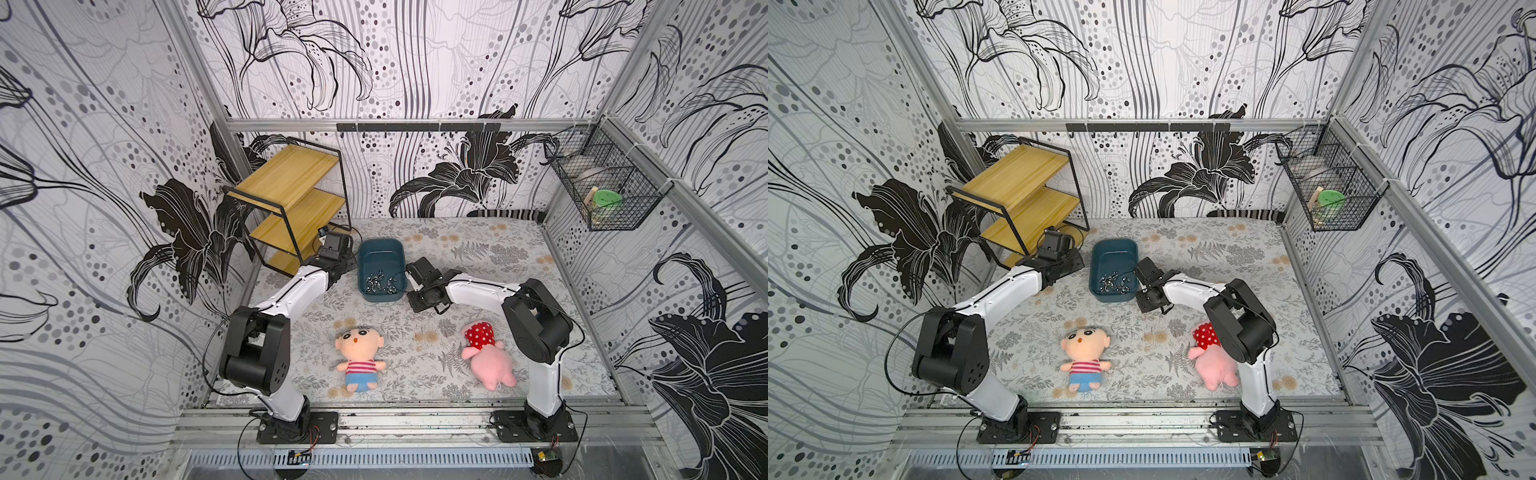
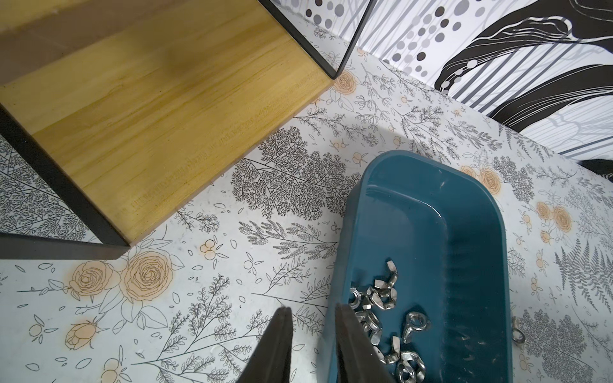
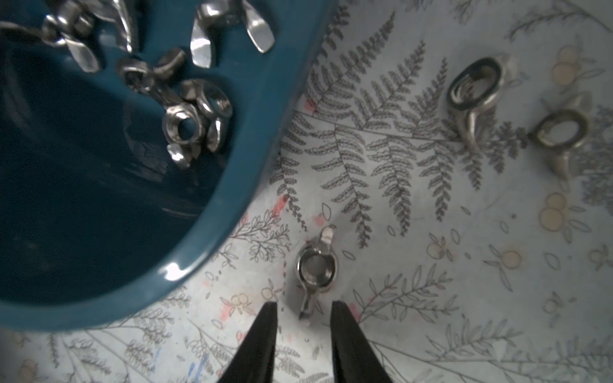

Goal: Take out the wing nut from the storage box
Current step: Pick up the wing nut from the center of the board.

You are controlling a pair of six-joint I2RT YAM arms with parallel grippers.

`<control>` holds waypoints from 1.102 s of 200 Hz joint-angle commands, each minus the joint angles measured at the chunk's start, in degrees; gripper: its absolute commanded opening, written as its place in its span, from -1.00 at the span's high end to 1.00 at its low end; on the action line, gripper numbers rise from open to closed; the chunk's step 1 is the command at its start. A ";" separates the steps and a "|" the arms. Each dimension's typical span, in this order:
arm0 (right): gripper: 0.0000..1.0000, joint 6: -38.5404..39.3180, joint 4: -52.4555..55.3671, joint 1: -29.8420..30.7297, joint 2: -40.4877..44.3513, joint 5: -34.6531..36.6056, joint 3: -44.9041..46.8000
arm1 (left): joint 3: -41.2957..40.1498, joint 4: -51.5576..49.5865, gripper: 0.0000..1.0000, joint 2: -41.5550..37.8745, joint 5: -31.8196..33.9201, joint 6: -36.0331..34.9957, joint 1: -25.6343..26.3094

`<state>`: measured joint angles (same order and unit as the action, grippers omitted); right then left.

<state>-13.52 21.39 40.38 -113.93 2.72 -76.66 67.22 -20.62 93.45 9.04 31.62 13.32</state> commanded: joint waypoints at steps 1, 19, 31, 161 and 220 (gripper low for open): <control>0.40 -0.57 1.05 -0.04 -1.26 1.62 -2.59 | -0.67 0.23 0.41 -1.44 0.81 -0.85 -0.31; 0.47 -0.47 1.42 -0.08 -2.20 1.71 -3.27 | -0.69 0.23 0.41 -1.43 0.86 -0.85 -0.31; 0.54 -0.46 1.63 -0.13 -2.74 1.69 -3.49 | -0.72 0.23 0.41 -1.48 0.94 -0.92 -0.31; 0.95 -0.55 2.36 -0.39 0.13 3.72 -1.61 | -0.47 -0.30 0.41 -2.35 1.33 -1.12 -0.62; 0.99 0.73 3.53 -3.79 6.00 5.00 0.38 | -0.07 -0.30 0.41 -2.36 1.16 -1.20 -0.66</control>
<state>-13.89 23.14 38.98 -112.12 5.87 -77.87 66.81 -20.67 92.42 9.45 31.22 13.06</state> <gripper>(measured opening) 0.087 0.293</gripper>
